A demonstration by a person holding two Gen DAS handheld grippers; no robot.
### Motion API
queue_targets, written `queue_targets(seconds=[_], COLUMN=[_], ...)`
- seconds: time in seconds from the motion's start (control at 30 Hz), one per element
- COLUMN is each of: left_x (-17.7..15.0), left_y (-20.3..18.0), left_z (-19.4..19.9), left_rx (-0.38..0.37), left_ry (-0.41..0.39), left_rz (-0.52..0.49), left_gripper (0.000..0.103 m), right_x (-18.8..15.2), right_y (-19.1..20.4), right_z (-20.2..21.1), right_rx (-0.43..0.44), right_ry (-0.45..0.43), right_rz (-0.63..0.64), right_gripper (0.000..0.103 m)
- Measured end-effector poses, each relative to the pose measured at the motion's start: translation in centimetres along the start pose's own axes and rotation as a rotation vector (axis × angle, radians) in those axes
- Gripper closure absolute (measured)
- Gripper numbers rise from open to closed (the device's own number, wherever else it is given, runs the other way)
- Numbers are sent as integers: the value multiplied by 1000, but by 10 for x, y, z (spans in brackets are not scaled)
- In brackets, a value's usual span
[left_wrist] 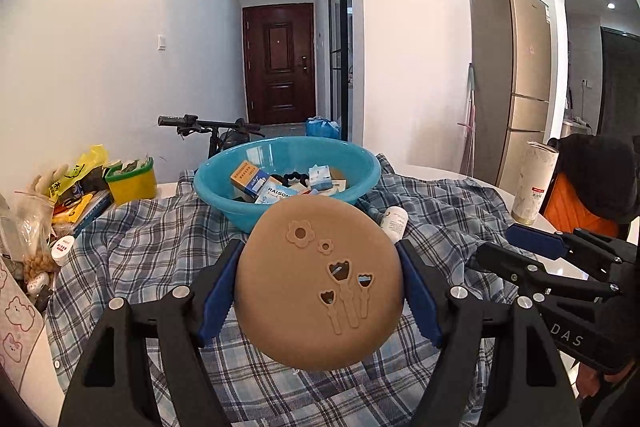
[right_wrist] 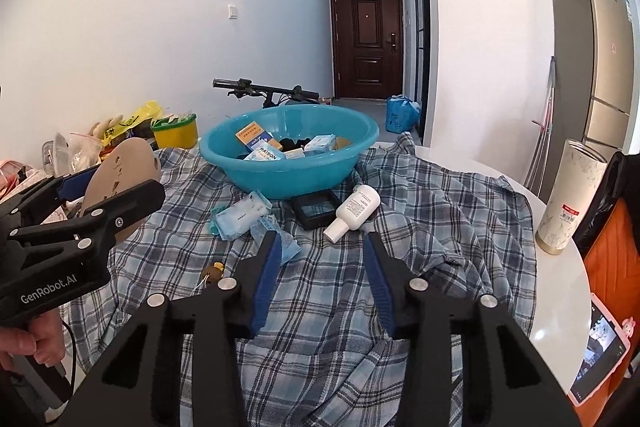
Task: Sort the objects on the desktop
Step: 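Lift the tan disc off the shirt with the left gripper, then carry the tan disc over the turquoise basin and lower it inside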
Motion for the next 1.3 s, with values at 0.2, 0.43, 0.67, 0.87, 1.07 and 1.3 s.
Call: queue_targets(seconds=[0.2,0.43,0.67,0.87,1.07,1.3], left_x=[20,50,78,102,115,127], left_y=[0,9,10,12,17,30], left_z=[0,-13,-9,-15,-43,-98], left_rx=[-5,6,2,1,1,-2], left_ry=[-29,-49,-77,-98,-81,-48], left_rz=[8,27,28,38,42,65], left_gripper=[26,26,25,25,25,25], right_x=[26,64,102,128,143,160], right_y=[1,-3,-11,-6,-9,-13], right_z=[-5,-8,-6,-13,-38,-80], right_rx=[6,3,13,21,26,28], right_ry=[-33,-82,-134,-149,-131,-103], right_rz=[35,39,2,33,37,46], right_gripper=[68,68,68,68,68,68])
Point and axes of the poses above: each gripper's, at about its wrist camera, not at the fingertips, and z roughly against the way its jaws point, y to its left, x to its top, the point moved 10 cm from there along -z, roughly the way its jaws point, and after that the axes turned 6 degrees about z, right-handed, at the moved point
